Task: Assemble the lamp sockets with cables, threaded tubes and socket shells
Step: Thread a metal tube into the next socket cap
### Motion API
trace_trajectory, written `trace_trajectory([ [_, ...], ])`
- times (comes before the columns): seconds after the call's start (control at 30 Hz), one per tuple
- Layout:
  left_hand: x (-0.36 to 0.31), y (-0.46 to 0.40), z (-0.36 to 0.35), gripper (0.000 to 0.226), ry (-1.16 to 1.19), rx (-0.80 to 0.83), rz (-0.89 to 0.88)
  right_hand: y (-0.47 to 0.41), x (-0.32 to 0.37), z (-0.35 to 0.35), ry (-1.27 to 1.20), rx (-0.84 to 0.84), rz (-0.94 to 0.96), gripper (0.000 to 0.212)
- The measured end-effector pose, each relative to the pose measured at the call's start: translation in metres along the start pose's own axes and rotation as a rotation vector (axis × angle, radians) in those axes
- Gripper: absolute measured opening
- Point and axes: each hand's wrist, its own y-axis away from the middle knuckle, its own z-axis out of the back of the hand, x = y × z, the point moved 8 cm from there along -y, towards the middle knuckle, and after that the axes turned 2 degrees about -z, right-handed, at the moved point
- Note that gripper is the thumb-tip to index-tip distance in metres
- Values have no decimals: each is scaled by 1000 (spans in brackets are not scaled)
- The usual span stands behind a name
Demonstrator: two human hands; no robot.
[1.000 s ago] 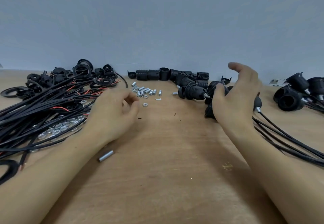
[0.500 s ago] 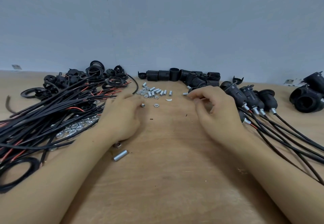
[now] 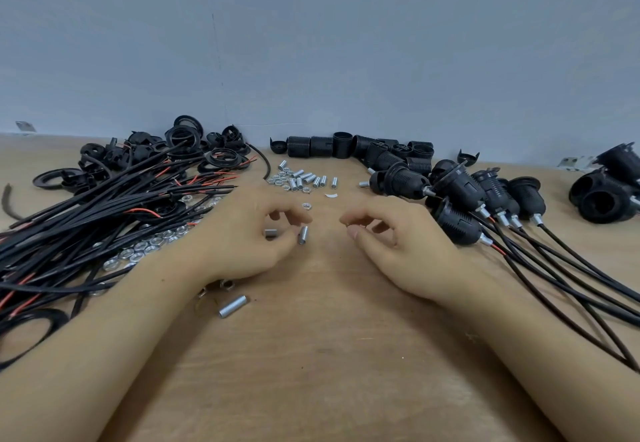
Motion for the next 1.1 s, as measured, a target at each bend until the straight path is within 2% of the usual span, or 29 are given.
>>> trace_trajectory([
  [0.1,-6,1,-8,24,32,67,-30,2,6,-4,34,26,53,17],
  [0.2,-12,-1,-6,42,104,-8,-81,2,6,-6,45,51,48,23],
  [0.3,-3,-4,-5,47,-55,-83,-75,3,13,-16,46,157,117,33],
  [0.4,8,-7,-14,57,-129,6,-43,4,18,-26,91,261,172,26],
  [0.47,11,-8,-23,59,-166,93,-23,3,15,-22,101,231,145,19],
  [0.53,16,-11,-29,54,-212,136,15,2,10,-14,114,181,101,16],
  [0.63,19,-13,-25,38,-198,60,27,1,2,-9,131,111,38,21],
  [0.77,10,-15,-18,25,-143,-11,-69,0,0,-14,156,144,30,20],
  [1.1,6,-17,-13,9,-106,-36,-53,-2,-16,-6,158,115,-104,9],
])
